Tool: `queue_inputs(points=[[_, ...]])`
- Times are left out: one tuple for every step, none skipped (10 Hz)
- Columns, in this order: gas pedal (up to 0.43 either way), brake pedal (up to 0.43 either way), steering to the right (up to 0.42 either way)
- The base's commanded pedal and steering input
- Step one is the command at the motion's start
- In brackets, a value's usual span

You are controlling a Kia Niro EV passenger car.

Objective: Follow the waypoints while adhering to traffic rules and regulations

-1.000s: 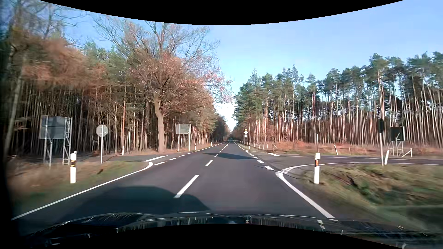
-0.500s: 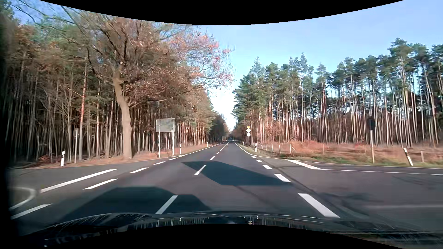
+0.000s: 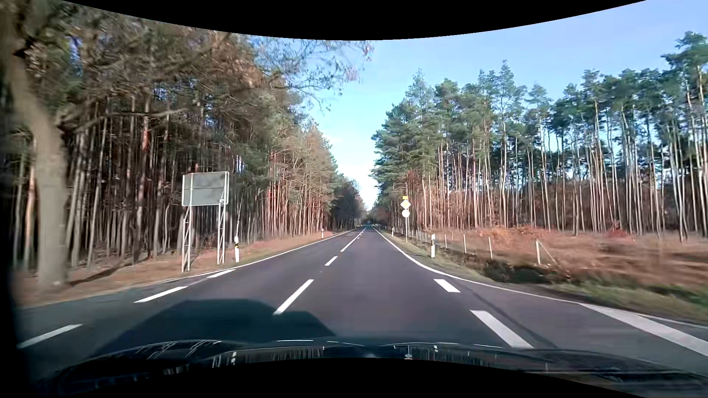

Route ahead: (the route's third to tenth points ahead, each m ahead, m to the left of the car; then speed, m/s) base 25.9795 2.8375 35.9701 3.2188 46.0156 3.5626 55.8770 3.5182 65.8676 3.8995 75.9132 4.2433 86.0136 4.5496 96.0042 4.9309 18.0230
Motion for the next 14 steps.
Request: queue_inputs(points=[[0.138,0.000,-0.002],[0.138,0.000,-0.003],[0.138,0.000,-0.003],[0.138,0.000,-0.003],[0.138,0.000,-0.003],[0.138,0.000,-0.003],[0.138,0.000,-0.003],[0.138,0.000,-0.003],[0.138,0.000,-0.003],[0.150,0.000,-0.003],[0.150,0.000,-0.003],[0.150,0.000,-0.003],[0.157,0.000,-0.003],[0.157,0.000,-0.003]])
